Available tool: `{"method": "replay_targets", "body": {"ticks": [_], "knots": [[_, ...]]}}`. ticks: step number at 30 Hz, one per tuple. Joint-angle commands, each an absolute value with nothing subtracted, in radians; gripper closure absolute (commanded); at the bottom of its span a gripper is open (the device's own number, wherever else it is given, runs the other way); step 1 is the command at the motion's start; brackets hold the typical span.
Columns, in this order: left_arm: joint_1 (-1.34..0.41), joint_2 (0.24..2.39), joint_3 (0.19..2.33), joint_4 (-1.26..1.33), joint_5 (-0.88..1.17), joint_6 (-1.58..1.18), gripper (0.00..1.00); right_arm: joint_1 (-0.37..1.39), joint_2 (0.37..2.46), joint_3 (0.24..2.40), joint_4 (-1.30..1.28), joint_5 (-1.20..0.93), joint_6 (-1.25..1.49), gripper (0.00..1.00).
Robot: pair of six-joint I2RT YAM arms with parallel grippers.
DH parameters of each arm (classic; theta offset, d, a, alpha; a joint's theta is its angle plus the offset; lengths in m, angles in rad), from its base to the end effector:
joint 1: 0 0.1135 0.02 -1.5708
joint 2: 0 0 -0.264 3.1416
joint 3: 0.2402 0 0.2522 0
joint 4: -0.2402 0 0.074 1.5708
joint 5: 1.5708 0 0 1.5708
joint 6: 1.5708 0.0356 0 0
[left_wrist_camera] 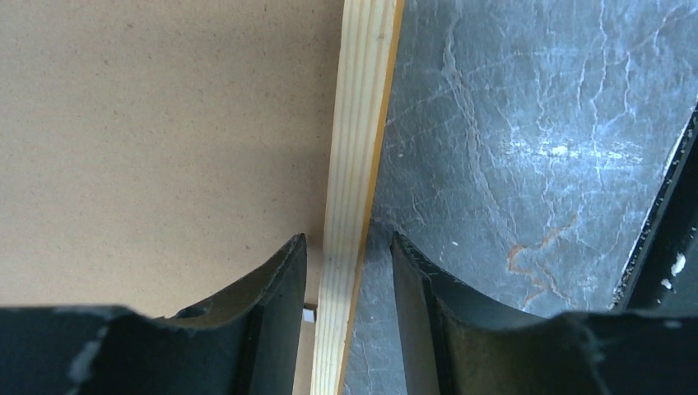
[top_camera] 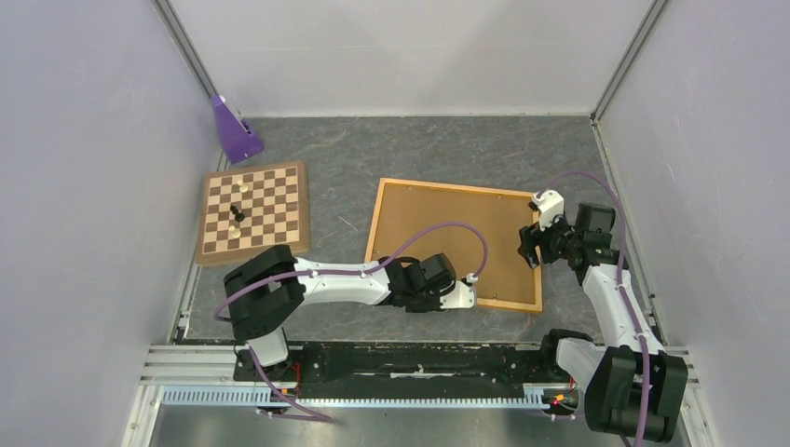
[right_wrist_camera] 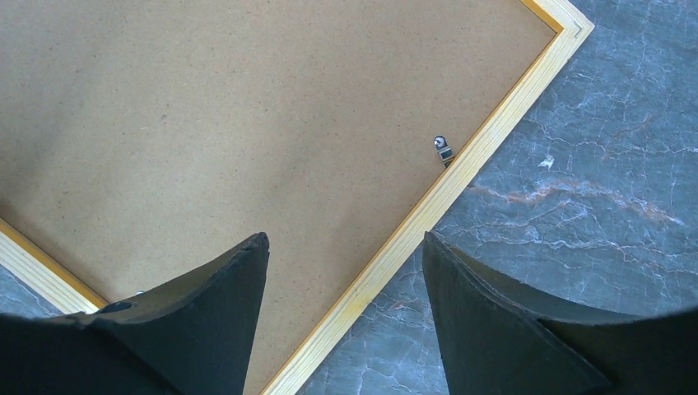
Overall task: Put the photo into the frame
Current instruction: Install the photo frame at the center of the board, then turn over the photo frame at the center of the board.
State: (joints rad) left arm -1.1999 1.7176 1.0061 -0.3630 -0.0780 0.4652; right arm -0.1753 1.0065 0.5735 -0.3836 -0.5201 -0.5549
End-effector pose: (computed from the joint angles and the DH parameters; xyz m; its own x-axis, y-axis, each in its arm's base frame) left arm 0.1242 -0.3116 0.1639 0.1260 0.9101 -0.3948 0.9614 -0.0138 0.2748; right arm 0.1982 -0.0171 0.2118 -0.5132 -0.3734 -0.7728 -0.5342 0.8437 -0.0529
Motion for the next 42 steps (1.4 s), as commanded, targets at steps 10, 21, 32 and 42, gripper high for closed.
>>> {"method": "replay_targets", "body": {"ticks": [10,21,32,42], "knots": [[-1.209,1.746,1.015,-0.326,-0.094,0.460,0.76,-0.192,0.972,0.569,-0.375,-0.537,-0.572,0.28],[-1.204,1.759,1.109,-0.434,-0.022,0.438,0.98,-0.195,0.908,0.572,-0.384,-0.569,-0.609,0.28],[-1.108,1.829,1.334,-0.620,0.151,0.413,0.98,-0.202,0.778,0.586,-0.632,-0.675,-1.065,0.28],[-1.070,1.952,1.553,-0.745,0.243,0.382,0.98,-0.198,0.715,0.520,-0.766,-0.710,-1.337,0.27]]}}
